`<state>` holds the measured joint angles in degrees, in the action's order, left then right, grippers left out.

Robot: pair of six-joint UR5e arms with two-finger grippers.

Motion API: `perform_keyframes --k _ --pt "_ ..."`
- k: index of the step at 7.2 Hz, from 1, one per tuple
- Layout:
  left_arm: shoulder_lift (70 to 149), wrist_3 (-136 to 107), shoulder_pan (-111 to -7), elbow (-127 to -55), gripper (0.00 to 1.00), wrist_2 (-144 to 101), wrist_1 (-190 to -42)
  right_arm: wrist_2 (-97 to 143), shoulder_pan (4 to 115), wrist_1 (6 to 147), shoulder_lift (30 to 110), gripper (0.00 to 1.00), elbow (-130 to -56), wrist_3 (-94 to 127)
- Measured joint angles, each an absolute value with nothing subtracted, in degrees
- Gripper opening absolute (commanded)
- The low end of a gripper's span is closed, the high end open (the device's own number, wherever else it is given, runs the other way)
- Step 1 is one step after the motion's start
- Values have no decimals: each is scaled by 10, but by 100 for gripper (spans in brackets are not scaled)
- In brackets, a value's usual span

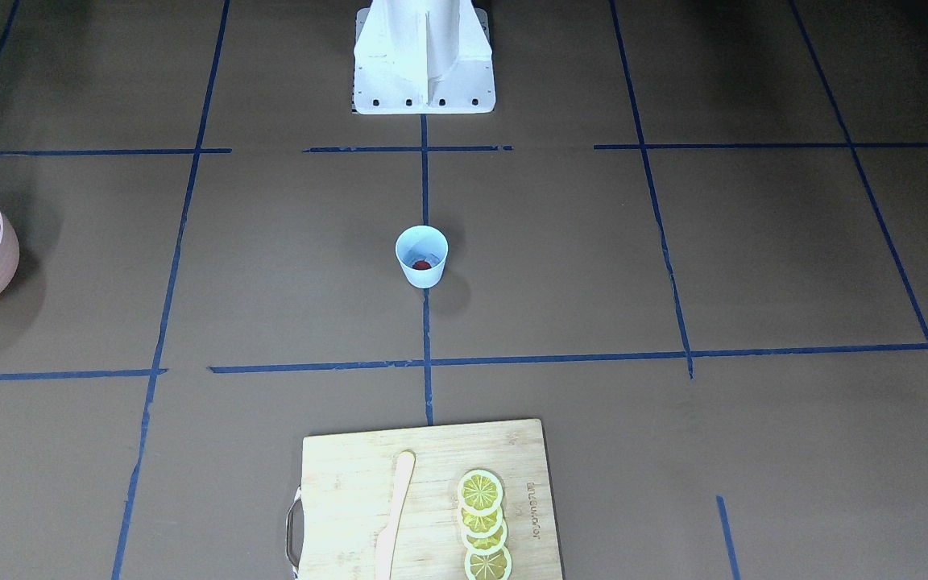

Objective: Put ice and strawberries in cup

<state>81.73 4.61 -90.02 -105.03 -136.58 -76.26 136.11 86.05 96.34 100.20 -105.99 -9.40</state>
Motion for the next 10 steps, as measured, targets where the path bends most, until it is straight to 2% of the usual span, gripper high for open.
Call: perform_keyframes --k 10 --pt "816 83 -903 -1048 100 -1364 -762 1355 874 966 1014 100 -1061 -88"
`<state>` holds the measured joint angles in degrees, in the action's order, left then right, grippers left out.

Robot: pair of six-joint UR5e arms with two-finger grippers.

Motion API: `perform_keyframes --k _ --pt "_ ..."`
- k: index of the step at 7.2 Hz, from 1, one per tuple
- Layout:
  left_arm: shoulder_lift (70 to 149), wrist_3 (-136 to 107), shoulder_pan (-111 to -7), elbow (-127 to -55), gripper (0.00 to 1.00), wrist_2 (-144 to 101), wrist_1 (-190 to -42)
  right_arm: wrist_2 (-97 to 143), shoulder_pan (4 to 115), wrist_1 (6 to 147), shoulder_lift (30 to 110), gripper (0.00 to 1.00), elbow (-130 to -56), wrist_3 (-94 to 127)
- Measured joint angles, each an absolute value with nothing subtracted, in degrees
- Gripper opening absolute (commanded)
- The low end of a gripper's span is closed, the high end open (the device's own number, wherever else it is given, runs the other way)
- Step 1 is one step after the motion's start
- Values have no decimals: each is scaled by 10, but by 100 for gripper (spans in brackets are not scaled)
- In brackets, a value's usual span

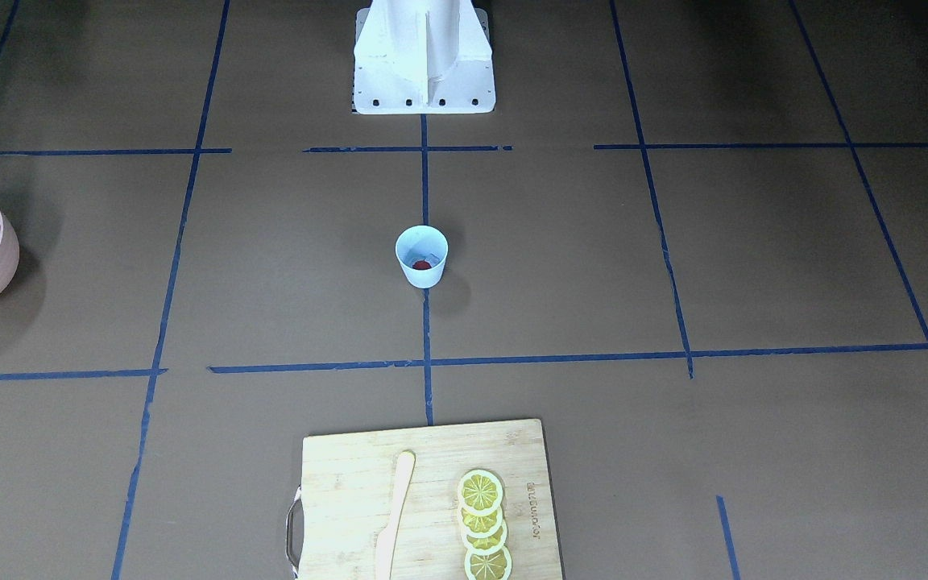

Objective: Put ice and strawberries in cup

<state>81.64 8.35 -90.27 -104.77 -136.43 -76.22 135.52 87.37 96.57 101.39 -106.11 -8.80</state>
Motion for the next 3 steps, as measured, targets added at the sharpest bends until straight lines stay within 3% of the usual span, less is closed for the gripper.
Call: perform_keyframes --k 3 --pt "819 84 -903 -1050 100 -1364 -763 1355 875 964 1026 100 -1064 -88"
